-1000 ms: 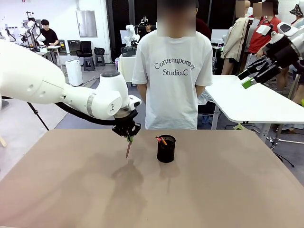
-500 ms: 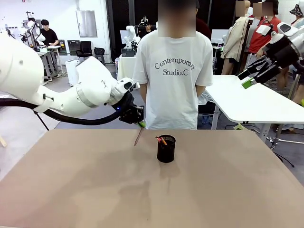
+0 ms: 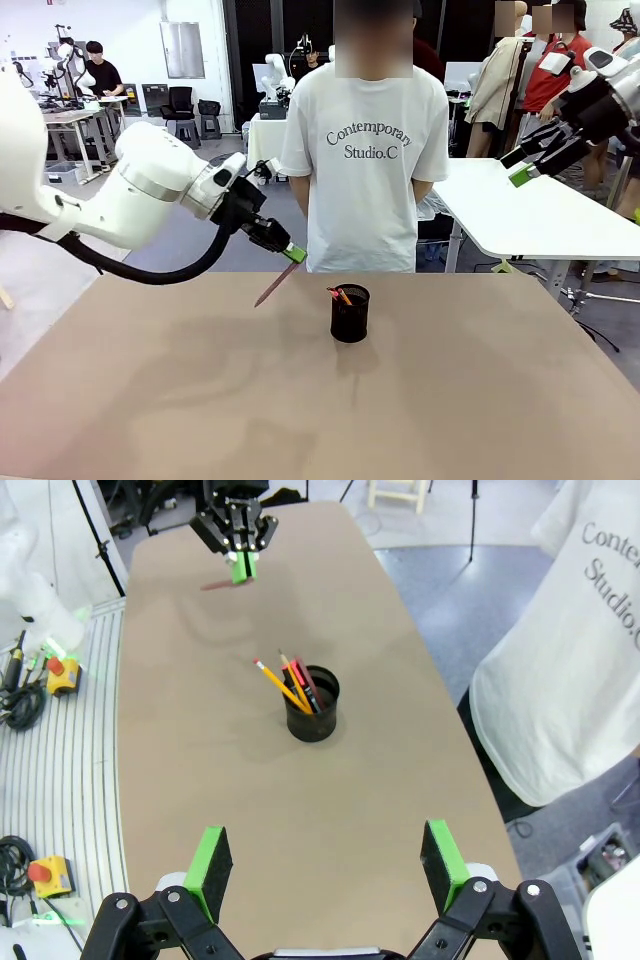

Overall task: Place the pens into the pen holder.
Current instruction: Pick up a writing instrument from the table and place it into the Pen holder.

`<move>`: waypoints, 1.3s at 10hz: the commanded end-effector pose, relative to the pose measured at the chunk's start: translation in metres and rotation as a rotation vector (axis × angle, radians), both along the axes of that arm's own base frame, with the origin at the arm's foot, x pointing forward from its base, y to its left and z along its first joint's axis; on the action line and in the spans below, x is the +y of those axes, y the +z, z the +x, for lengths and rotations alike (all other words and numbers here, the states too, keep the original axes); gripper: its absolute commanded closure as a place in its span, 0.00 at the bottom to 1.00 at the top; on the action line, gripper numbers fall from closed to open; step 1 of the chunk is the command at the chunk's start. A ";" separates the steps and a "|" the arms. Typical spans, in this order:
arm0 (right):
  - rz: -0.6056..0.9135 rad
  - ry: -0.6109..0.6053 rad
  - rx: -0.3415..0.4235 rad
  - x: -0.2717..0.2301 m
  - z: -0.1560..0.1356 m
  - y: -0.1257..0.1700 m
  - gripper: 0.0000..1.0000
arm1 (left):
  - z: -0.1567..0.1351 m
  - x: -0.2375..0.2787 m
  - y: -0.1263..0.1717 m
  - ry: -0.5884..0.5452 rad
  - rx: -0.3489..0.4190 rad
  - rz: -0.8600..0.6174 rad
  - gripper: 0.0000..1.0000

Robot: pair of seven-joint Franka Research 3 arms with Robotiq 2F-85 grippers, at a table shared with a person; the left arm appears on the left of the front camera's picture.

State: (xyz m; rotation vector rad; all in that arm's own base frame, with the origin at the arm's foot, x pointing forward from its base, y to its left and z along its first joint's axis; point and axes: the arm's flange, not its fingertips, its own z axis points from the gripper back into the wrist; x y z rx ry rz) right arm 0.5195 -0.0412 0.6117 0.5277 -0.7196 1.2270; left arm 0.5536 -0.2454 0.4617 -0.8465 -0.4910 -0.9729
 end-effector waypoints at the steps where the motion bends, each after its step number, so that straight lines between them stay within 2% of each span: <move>1: 0.001 -0.005 0.002 0.000 -0.001 0.002 0.00 | -0.018 0.011 -0.008 -0.050 -0.150 -0.144 1.00; 2: 0.001 -0.005 0.002 0.000 -0.001 0.002 0.00 | 0.000 0.000 0.000 0.000 0.000 0.000 1.00; 7: 0.001 -0.005 0.002 0.000 -0.001 0.002 0.00 | -0.004 -0.001 -0.006 -0.003 -0.014 -0.014 1.00; 9: 0.001 -0.005 0.002 0.000 -0.001 0.002 0.00 | 0.012 0.006 -0.005 -0.013 -0.166 -0.230 1.00; 10: 0.001 -0.005 0.002 0.000 -0.001 0.002 0.00 | 0.016 0.009 -0.003 -0.028 -0.190 -0.301 1.00; 11: 0.001 -0.005 0.002 0.000 -0.001 0.002 0.00 | 0.016 0.009 -0.002 -0.048 -0.183 -0.391 1.00; 13: 0.001 -0.005 0.002 0.000 -0.001 0.002 0.00 | 0.023 0.007 -0.004 -0.071 -0.339 -0.563 1.00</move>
